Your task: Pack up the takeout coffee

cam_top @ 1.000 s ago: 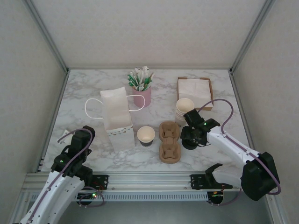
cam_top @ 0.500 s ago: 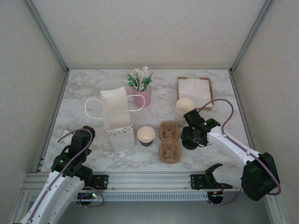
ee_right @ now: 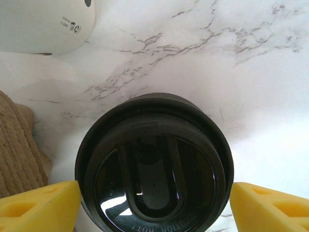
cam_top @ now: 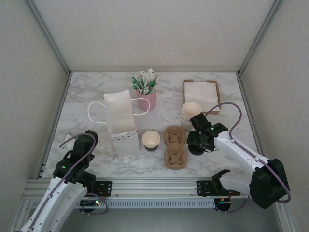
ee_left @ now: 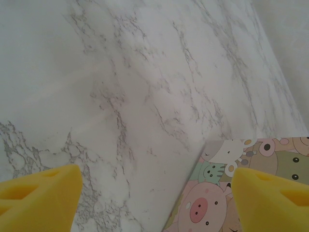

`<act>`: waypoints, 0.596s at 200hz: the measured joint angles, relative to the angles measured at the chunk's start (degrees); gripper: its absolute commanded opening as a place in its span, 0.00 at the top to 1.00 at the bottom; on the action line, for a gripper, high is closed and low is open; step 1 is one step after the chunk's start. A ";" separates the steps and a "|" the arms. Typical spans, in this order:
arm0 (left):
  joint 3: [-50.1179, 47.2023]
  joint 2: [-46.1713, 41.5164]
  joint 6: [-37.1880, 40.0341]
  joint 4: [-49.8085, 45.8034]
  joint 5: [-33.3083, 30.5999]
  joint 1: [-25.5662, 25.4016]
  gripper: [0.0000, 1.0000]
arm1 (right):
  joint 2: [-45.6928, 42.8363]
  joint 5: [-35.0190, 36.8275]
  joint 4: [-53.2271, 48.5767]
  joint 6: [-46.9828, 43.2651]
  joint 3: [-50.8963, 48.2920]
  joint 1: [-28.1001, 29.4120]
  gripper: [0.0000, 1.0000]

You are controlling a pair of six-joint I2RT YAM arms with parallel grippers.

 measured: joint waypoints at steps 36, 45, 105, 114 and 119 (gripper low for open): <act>0.00 -0.02 0.00 0.00 0.00 -0.02 0.19 | 0.22 0.00 0.02 -0.02 0.00 0.00 0.21; 0.00 0.00 0.00 0.00 0.00 0.00 0.19 | 0.35 0.00 0.00 -0.02 0.00 0.00 0.21; 0.00 0.00 0.00 0.00 0.00 0.00 0.19 | 0.63 0.00 0.26 -0.04 0.00 0.00 0.26; 0.00 0.00 0.00 0.00 0.00 0.00 0.19 | 0.63 0.00 0.26 -0.04 0.00 0.00 0.27; 0.00 0.00 0.00 0.00 0.00 0.00 0.19 | 0.61 0.00 0.26 -0.04 0.00 0.00 0.28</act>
